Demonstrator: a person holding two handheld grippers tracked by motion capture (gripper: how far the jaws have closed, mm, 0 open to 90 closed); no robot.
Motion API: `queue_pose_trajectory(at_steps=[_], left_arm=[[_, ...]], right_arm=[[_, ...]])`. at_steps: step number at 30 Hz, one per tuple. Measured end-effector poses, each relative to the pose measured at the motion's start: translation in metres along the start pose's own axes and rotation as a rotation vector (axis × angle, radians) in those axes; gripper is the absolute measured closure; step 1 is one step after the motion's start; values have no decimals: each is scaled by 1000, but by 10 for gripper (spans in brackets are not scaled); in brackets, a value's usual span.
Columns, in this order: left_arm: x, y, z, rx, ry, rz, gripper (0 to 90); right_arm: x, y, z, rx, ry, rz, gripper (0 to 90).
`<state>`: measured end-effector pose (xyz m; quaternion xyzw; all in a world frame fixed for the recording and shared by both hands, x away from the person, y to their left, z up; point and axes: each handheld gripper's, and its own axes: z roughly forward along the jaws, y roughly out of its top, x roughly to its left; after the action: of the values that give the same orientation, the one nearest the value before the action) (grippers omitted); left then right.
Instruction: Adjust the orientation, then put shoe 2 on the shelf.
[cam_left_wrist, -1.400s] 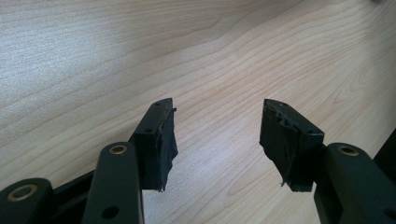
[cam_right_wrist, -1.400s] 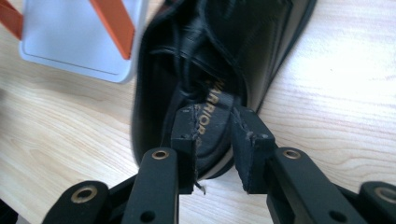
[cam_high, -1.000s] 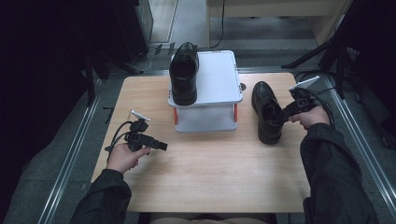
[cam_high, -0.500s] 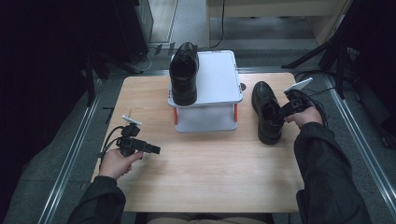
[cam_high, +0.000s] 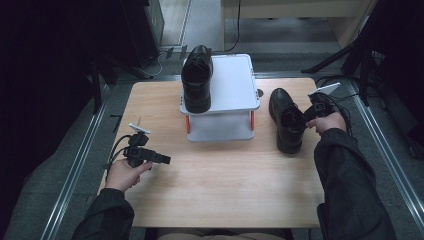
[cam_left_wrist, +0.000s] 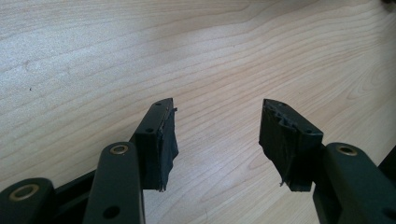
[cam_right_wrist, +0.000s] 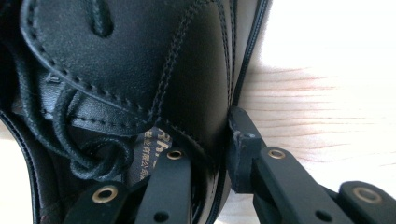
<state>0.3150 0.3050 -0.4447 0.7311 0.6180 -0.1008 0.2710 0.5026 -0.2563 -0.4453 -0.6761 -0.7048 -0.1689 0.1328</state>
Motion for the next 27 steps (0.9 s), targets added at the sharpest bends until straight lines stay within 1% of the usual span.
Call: queue_pose_trajectory(at_steps=[1,3,6,9,11,13,18,19,22,23,27], left_arm=[[0,1,0,-2,-2,6,452],[-1,2,1,1,-6,3,452],[-2,4,3,6,-7,12,452],[-3,6,4,6,-10,15,452],[-3,7,4,11,-12,20,452],[-4,8,5,13,-11,18,452],[-6,10,7,16,-18,31,452],[-6,11,8,18,-18,27,452],[-7,11,8,21,-18,31,452],[-7,11,8,21,-20,31,452],[-7,11,8,23,-17,36,451]], right_arm=[[0,0,-1,0,0,7,817],[0,1,-3,6,-6,6,825],[-1,1,-6,17,12,20,832],[-1,0,-9,16,31,36,834],[-1,0,-11,17,42,40,835],[0,0,-14,18,42,41,835],[4,1,-27,6,40,46,835],[6,1,-30,1,35,47,835],[12,2,-41,-1,42,40,835],[14,3,-45,-10,42,40,836],[22,5,-61,-25,32,33,835]])
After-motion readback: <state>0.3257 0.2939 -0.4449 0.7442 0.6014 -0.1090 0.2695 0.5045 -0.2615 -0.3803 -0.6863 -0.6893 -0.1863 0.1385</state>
